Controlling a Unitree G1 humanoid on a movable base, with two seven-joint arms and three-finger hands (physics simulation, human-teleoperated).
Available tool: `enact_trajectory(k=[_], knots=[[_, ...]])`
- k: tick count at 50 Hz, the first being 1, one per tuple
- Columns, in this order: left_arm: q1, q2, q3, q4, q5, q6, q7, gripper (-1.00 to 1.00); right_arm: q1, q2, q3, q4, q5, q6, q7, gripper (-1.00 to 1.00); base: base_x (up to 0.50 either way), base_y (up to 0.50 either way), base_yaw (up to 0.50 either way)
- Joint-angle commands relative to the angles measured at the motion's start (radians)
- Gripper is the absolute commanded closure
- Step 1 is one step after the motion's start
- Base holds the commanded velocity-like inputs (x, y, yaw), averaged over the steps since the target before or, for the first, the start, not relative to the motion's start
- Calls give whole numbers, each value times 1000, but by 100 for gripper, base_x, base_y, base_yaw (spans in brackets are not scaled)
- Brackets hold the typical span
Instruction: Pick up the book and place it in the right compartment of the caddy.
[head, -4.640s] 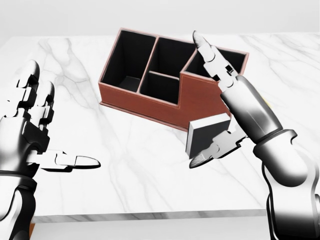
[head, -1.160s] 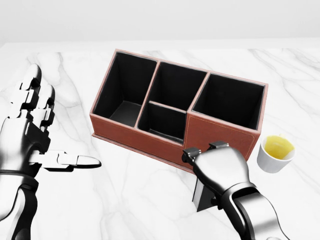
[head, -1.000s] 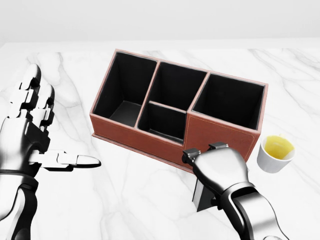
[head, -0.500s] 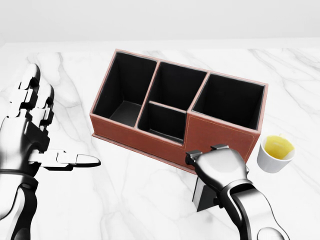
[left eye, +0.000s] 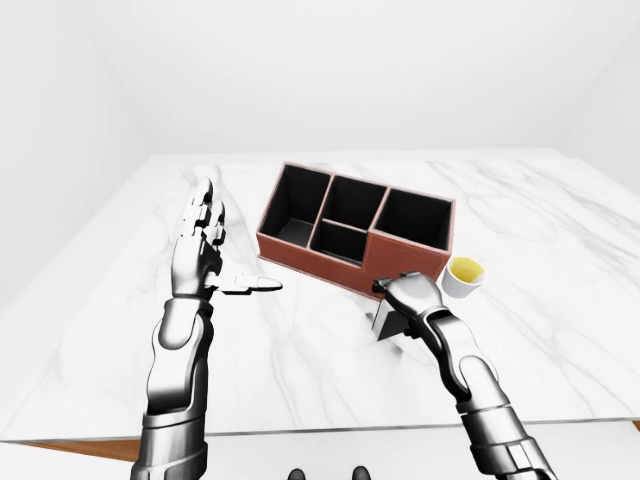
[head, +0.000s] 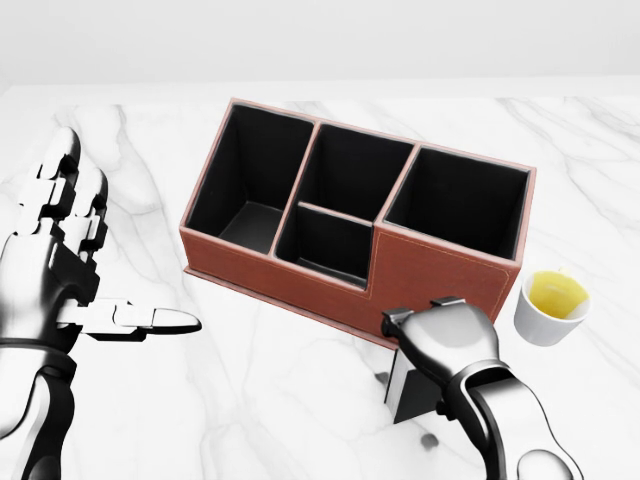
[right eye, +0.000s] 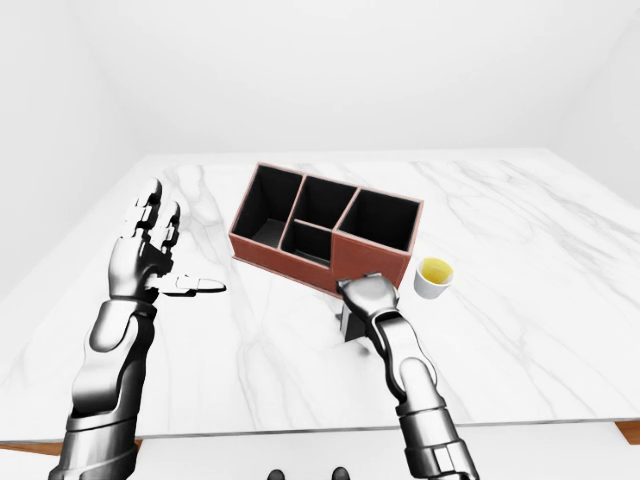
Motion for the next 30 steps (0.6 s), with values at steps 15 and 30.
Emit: enact_trajectory(k=[15,30], knots=[[-1,1,2,-4,-6,0,2,-100,-34,-11,-3,80,-13,0,-36,-29,0,0,0],[-2,1,2,-3,-7,0,3,-100,-67,-13,7,171,-30,0,-83,-29,0,0,0]])
